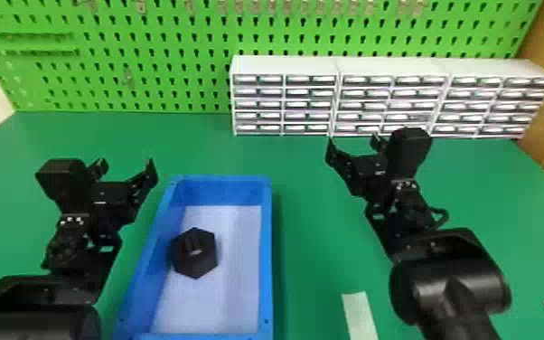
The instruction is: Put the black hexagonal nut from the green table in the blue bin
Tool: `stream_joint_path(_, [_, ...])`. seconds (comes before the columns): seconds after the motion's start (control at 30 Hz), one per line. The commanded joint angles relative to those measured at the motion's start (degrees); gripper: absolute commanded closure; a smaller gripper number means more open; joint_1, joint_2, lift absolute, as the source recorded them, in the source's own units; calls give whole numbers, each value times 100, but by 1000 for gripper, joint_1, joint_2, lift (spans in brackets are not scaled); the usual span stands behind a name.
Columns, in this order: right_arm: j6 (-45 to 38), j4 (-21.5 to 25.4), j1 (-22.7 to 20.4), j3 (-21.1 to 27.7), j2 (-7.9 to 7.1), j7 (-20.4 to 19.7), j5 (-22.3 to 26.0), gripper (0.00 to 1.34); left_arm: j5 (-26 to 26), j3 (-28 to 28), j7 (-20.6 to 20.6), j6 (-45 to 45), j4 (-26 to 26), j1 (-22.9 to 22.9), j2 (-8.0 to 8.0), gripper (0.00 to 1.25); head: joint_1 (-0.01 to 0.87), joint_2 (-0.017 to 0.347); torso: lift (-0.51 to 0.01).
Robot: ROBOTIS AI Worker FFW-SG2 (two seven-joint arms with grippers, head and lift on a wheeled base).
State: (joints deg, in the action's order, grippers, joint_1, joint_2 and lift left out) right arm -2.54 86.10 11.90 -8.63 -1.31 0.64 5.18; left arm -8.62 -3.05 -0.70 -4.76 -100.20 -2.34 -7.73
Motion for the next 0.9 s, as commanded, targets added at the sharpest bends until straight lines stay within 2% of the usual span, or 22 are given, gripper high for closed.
stream_joint_path(0.0, [342, -93, -179, 11, 52, -170, -17, 335, 9, -28, 9, -8, 0, -12, 0, 366, 686, 52, -97])
stream_joint_path(0.23, [702, -234, -417, 37, 96, -337, -105, 335, 1, 33, 9, -8, 9, 23, 0, 366, 686, 52, -97])
stream_joint_path(0.53, [983, -172, -751, 239, 104, -372, 142, 335, -43, 200, 0, -8, 132, 94, 0, 366, 686, 52, -97])
stream_joint_path(0.87, [983, -93, -795, 441, 60, -372, 150, 335, -70, 385, 0, -8, 273, 138, 0, 366, 686, 52, -97])
